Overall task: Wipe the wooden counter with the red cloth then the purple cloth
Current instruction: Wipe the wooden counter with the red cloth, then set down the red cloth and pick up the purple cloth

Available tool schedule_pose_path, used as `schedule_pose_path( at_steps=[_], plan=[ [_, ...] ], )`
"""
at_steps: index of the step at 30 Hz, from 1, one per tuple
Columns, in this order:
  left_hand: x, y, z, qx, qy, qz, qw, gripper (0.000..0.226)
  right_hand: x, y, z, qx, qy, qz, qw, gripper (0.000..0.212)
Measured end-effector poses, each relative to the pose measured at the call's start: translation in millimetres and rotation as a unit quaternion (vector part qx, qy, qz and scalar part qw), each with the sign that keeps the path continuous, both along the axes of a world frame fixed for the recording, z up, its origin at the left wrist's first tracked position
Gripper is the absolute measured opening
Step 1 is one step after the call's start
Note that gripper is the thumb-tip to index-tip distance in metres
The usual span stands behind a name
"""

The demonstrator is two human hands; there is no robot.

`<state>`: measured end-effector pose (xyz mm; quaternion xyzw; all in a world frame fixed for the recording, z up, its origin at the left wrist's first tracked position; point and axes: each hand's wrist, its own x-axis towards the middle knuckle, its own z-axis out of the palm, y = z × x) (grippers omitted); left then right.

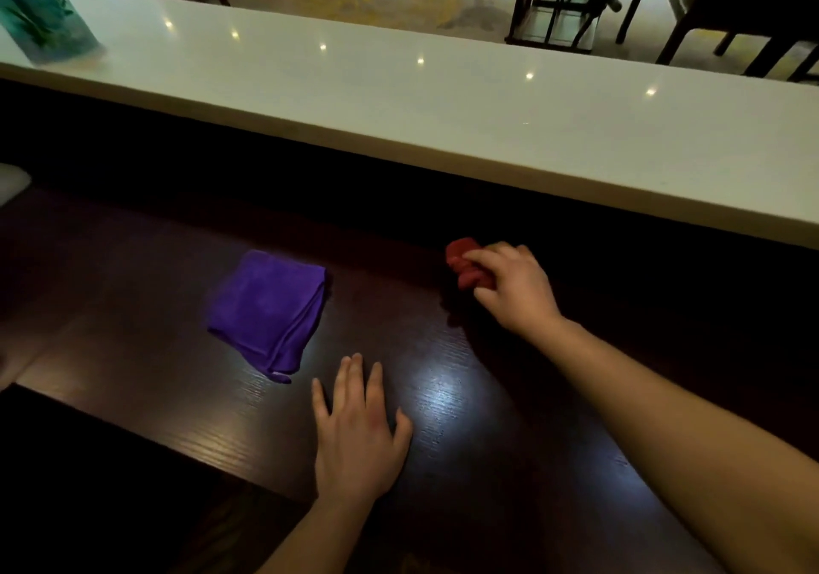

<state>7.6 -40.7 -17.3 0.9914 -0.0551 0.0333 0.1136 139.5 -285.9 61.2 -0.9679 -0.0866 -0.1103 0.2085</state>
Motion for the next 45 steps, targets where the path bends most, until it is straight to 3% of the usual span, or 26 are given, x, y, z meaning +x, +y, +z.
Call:
schedule_pose_path(
  at_steps=[6,10,14,18,20,24,28,30,32,35,38,40,42,45],
  plan=[
    [0,-1,0,-0.006,0.012,-0.002,1.0,0.068,29,42,4,-0.081,0.018,0.109,0.991,0.049],
    [1,-1,1,-0.013,0.02,-0.004,1.0,0.069,46,69,-3,-0.044,0.018,0.104,0.993,0.043],
    [1,0,4,-0.002,0.028,-0.005,1.0,0.07,54,106,-8,-0.053,-0.001,0.179,0.982,0.051],
    [0,0,8,0.01,0.053,-0.004,0.999,0.071,56,132,-19,-0.109,0.092,0.235,0.961,0.046],
    [1,0,8,0.011,0.064,-0.008,0.998,0.072,55,139,-21,-0.083,0.15,0.218,0.961,0.049],
    [4,0,8,0.006,0.063,-0.014,0.998,0.072,53,174,-16,0.012,0.08,0.176,0.981,0.061],
    [3,2,12,-0.007,0.085,-0.02,0.996,0.074,45,239,-22,-0.041,0.146,0.256,0.955,0.088],
    [4,3,17,0.027,0.076,-0.04,0.996,0.077,44,261,-28,-0.08,0.198,0.249,0.945,0.095],
    [3,4,23,0.04,0.055,-0.065,0.996,0.08,43,273,-34,-0.137,0.191,0.222,0.946,0.084],
    [0,7,26,-0.007,-0.028,-0.093,0.995,0.088,33,278,-39,-0.193,0.048,0.207,0.958,0.043],
    [0,5,22,0.002,-0.04,-0.083,0.996,0.084,27,270,-36,-0.108,0.019,0.195,0.975,0.023],
    [0,5,18,0.008,0.024,-0.067,0.997,0.077,27,255,-25,0.056,0.066,0.154,0.984,0.026],
    [1,5,13,0.004,0.06,-0.033,0.998,0.075,24,227,-10,0.25,0.094,0.094,0.959,0.028],
    [2,0,10,-0.006,0.062,-0.004,0.998,0.071,9,166,9,0.399,0.104,0.084,0.907,0.023]
  ],
)
